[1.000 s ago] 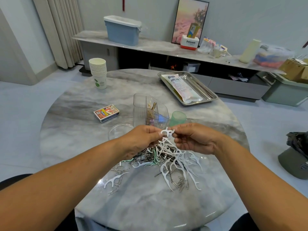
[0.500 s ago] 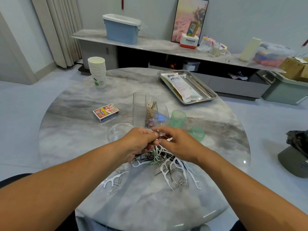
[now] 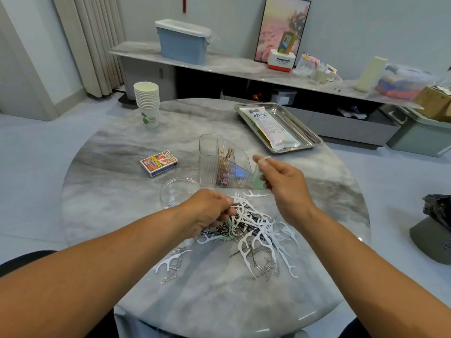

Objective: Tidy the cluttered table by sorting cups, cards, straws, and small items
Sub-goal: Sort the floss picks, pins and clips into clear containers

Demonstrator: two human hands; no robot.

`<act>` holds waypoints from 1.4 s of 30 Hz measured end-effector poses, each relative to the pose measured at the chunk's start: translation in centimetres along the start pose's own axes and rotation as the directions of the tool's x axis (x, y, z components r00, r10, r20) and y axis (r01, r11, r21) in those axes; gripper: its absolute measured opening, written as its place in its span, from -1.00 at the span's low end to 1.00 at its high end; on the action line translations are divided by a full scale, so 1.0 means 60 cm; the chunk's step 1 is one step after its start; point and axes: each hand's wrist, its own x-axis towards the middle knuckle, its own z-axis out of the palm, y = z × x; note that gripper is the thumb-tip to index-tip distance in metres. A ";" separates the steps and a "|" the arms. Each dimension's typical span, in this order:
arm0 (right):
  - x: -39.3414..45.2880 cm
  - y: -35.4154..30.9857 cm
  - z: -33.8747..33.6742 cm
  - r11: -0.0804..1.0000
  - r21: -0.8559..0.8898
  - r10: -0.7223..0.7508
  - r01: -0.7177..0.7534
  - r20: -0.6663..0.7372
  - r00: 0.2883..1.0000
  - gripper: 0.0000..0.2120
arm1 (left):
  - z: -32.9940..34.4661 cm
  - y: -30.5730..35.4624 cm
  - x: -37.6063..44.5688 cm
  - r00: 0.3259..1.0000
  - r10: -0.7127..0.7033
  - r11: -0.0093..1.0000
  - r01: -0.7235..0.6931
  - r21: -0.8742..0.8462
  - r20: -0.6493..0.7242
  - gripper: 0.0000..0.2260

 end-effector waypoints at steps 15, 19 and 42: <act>-0.006 0.006 -0.025 0.971 0.105 0.174 -0.217 0.319 0.932 -0.77 | -0.027 0.042 -0.010 0.958 -0.075 0.936 0.163 -0.313 0.276 -0.85; -0.007 0.001 -0.026 0.986 0.038 0.145 -0.165 0.316 0.937 -0.86 | -0.036 0.045 -0.009 0.951 -0.065 0.922 0.173 -0.345 0.303 -0.84; -0.016 -0.001 -0.005 0.881 0.249 0.314 -0.402 0.327 0.892 -0.69 | -0.026 0.026 -0.009 0.964 -0.036 0.879 0.156 -0.450 0.263 -0.87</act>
